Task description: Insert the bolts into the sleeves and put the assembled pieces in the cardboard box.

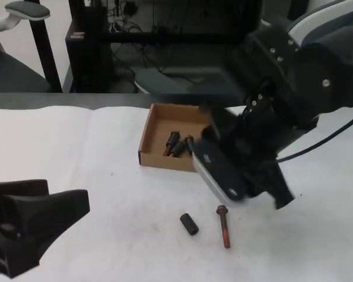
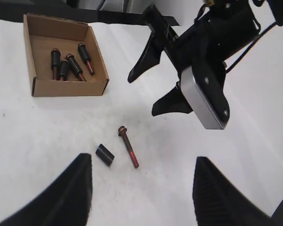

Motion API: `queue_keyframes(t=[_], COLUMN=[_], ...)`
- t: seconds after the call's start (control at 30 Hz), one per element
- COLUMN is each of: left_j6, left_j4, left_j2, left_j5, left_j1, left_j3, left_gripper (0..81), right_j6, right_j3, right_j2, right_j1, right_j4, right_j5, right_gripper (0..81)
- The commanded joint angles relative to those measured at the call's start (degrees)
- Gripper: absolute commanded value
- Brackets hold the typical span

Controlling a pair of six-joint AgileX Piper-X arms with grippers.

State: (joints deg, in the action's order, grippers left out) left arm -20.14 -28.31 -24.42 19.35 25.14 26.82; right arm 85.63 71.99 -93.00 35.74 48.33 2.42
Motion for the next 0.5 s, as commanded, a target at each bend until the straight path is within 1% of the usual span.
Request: queue_keyframes(t=[0.0, 0.03, 0.1, 0.2, 0.3, 0.33, 0.47], left_j6=[-3.03, -3.0, -3.02, -3.02, -3.02, -3.02, -3.02], left_j4=[0.77, 0.77, 0.77, 0.66, 0.66, 0.66, 0.66], left_j2=[0.54, 0.54, 0.54, 0.54, 0.54, 0.54, 0.54], left_j5=[0.52, 0.36, -0.06, -0.06, -0.06, -0.06, -0.06], left_j1=[0.11, 0.11, 0.11, 0.11, 0.11, 0.11, 0.11], left_j3=[0.06, 0.06, 0.06, 0.06, 0.06, 0.06, 0.06], left_gripper=[62.0, 62.0, 62.0, 62.0, 62.0, 62.0, 62.0], right_j6=[-29.24, -38.86, -54.51, -75.43, -87.35, -92.84, -109.33], right_j3=[0.15, 0.15, 0.15, 0.15, 0.15, 0.15, 0.15], right_j2=[1.74, 2.0, 2.06, 2.06, 2.06, 2.06, 1.87], right_j1=[0.77, 0.95, 1.0, 1.0, 1.0, 1.0, 1.0], right_j4=[-0.17, -0.06, 0.25, 0.97, 2.21, 3.18, 6.47], right_j5=[0.95, 0.95, 0.81, 0.81, 0.81, 0.81, -1.76], right_gripper=[61.7, 61.7, 61.7, 61.7, 61.7, 61.7, 61.7])
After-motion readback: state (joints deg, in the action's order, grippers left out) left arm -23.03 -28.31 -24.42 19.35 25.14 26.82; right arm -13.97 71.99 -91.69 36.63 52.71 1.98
